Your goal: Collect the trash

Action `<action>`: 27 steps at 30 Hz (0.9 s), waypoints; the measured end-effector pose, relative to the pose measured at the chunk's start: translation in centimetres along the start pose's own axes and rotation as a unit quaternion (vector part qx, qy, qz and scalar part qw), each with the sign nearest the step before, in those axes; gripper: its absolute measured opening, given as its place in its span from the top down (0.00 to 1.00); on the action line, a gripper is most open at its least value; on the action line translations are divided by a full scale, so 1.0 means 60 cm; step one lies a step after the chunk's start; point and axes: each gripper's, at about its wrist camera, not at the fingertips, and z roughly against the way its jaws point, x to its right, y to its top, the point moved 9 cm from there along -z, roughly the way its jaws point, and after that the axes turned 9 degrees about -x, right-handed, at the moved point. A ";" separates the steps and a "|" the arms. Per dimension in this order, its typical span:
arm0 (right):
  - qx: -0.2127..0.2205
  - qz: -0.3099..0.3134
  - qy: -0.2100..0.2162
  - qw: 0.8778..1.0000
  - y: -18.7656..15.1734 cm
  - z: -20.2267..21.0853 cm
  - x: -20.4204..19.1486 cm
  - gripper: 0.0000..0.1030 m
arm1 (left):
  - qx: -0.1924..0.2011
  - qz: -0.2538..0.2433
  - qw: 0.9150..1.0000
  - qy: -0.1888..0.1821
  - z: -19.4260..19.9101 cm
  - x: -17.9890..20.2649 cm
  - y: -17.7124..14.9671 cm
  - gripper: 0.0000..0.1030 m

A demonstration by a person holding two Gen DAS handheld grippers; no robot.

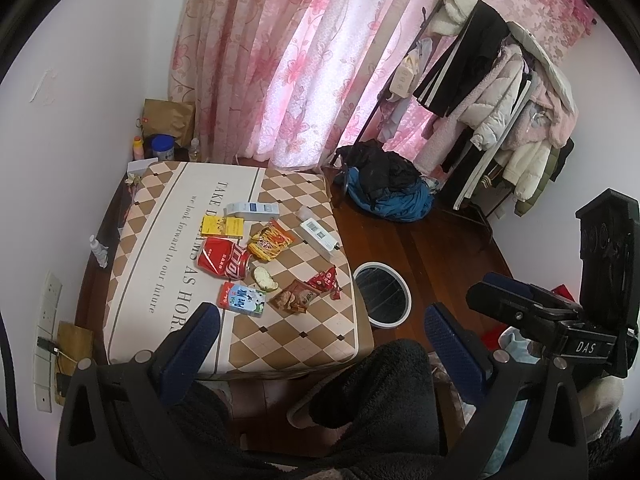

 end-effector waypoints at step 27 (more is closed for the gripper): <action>-0.164 -0.244 -0.069 0.953 0.032 -0.551 0.334 0.13 | -0.147 0.168 0.947 0.231 -0.430 -0.332 0.026 0.00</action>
